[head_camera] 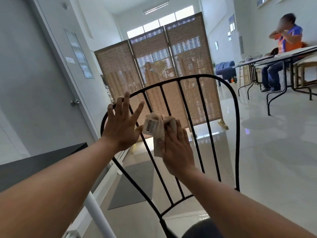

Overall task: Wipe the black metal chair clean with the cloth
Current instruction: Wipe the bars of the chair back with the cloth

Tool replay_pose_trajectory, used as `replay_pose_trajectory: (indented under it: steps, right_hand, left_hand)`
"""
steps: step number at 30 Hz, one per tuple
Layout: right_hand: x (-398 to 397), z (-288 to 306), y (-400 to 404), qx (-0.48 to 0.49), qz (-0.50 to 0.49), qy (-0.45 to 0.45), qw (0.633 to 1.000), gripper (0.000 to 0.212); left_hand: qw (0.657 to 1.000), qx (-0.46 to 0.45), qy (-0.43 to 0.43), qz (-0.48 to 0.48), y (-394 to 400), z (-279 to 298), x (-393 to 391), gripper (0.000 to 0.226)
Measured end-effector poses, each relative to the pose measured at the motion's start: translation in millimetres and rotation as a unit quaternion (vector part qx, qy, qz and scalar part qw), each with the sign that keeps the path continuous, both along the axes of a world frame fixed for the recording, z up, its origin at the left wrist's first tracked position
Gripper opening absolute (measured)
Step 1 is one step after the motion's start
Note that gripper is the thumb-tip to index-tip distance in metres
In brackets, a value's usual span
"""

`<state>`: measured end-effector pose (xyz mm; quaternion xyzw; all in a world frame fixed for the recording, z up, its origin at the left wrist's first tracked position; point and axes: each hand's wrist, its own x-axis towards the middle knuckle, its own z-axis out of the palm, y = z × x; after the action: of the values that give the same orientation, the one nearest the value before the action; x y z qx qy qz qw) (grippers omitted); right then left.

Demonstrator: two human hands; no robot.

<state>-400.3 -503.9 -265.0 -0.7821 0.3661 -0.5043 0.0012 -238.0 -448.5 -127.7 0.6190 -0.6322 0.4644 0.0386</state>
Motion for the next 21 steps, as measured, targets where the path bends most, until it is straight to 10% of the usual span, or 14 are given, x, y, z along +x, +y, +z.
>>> replay_pose_trajectory:
  steps: [11,21]
  right_hand:
    - [-22,-162,35,0.073,-0.039,0.072,0.994,0.073]
    - [-3,-69,6,0.002,0.01,0.036,0.999,0.06]
  left_hand:
    - [1.0,-0.02,0.003,0.0,-4,-3,-3,0.08]
    - [0.999,-0.005,0.012,0.035,0,-1,-10,0.088]
